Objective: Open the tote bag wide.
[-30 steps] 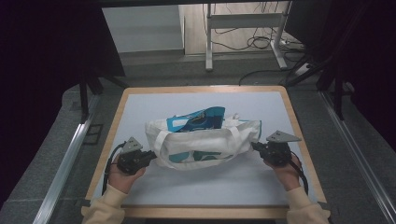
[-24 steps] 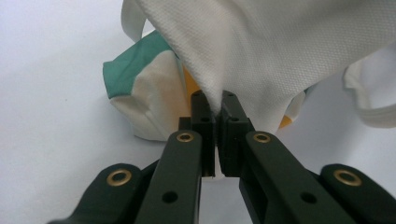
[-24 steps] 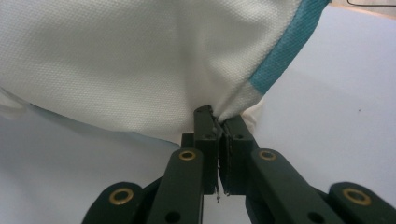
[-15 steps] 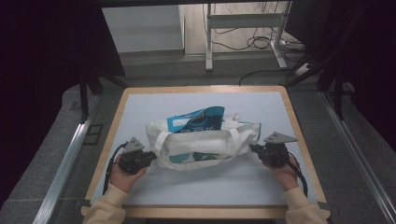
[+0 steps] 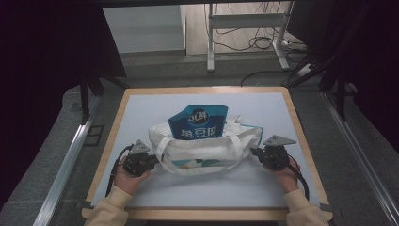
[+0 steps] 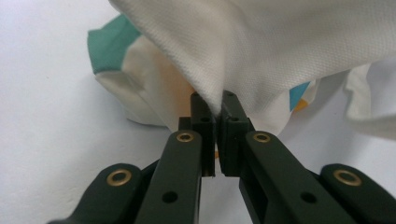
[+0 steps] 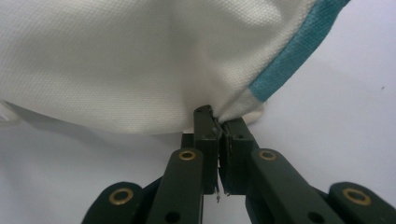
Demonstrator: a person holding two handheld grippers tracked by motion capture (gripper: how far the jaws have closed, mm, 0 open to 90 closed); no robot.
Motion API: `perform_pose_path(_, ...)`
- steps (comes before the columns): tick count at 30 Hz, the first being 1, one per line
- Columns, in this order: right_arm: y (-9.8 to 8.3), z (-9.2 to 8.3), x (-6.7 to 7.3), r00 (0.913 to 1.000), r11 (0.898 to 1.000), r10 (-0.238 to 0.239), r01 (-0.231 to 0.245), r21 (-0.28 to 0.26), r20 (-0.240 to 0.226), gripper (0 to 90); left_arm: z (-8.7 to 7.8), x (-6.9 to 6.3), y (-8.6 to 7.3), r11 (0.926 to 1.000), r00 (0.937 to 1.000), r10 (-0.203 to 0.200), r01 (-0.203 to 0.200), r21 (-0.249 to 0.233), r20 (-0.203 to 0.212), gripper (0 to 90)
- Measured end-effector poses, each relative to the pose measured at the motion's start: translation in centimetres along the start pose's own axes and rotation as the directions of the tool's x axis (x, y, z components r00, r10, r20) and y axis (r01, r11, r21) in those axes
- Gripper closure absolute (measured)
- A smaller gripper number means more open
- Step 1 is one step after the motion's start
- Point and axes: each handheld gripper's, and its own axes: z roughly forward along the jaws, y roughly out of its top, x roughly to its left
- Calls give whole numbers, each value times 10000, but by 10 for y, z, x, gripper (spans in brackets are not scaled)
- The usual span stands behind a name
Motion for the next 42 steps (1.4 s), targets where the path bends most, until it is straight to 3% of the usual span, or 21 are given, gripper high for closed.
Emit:
perform_pose_path(1,-1,1,0,10000,10000,-8,8,64,0,856,0,1,0,9999,9999,138,-137,99,-26,867)
perform_pose_path(8,0,-1,1,10000,10000,44,-45,27,69,832,-1,2,-1,9999,9999,-90,91,-96,121,849)
perform_pose_path(11,-1,-2,0,9996,10000,56,-54,-66,292,694,-6,1,-2,9995,9999,-98,100,-285,73,793)
perform_pose_path(15,-1,-11,-3,9971,9964,695,-678,-501,318,505,-17,0,-2,9981,10000,-80,81,-606,19,655)
perform_pose_path(22,4,-30,-5,9930,9866,1147,-1103,-1206,297,431,-49,4,0,9861,9980,-616,588,-1553,-138,482)
perform_pose_path(27,16,-44,-2,9954,9814,918,-856,-1718,284,485,-71,9,9,9708,9949,-1006,987,-2188,22,421)
perform_pose_path(32,29,-54,2,9978,9766,641,-656,-2049,-138,639,-84,7,24,9625,9946,-1041,999,-2521,-33,459)
perform_pose_path(34,33,-54,3,9984,9769,530,-556,-2062,-181,701,-87,6,31,9617,9955,-936,874,-2599,-115,520)
perform_pose_path(37,41,-54,4,9990,9768,395,-430,-2099,-212,800,-92,6,42,9608,9973,-737,697,-2685,-50,696)
perform_pose_path(42,60,-53,4,9999,9757,96,-121,-2187,-126,864,-91,4,67,9644,9995,-313,314,-2627,45,853)
